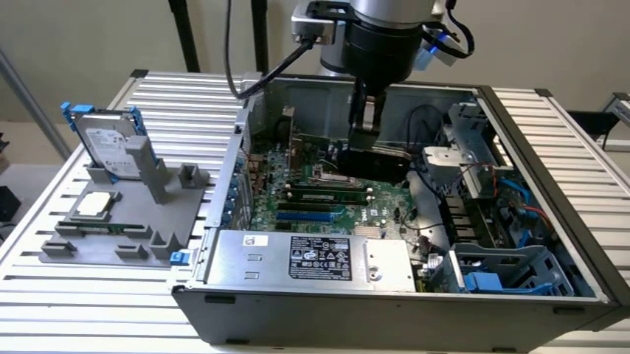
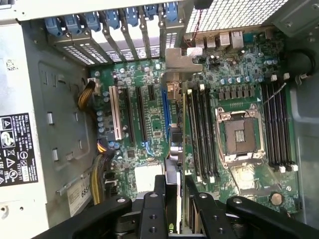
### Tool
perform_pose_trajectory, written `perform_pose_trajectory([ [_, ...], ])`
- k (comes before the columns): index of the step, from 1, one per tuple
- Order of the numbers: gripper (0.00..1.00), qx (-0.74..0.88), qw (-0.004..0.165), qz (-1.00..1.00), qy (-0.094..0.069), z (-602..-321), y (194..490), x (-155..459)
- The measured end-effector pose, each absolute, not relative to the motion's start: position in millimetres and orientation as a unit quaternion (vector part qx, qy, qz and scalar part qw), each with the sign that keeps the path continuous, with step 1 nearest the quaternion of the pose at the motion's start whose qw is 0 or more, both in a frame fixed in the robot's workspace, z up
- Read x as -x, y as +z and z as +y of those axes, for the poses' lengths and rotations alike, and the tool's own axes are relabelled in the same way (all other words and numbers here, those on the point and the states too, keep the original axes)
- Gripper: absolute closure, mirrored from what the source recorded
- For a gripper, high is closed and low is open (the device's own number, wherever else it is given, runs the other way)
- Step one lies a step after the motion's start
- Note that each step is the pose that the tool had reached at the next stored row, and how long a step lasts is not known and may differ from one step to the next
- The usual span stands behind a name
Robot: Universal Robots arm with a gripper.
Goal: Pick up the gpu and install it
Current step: 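Insert the gpu into the slot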
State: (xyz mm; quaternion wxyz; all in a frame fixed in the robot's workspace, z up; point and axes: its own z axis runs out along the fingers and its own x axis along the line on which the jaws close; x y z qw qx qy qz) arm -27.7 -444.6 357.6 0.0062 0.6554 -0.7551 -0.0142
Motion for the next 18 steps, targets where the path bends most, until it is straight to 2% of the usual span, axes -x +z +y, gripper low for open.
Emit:
perform_pose_trajectory([
  [18,0.74,-0.675,0.004,-0.738,-0.017,-450,326,60],
])
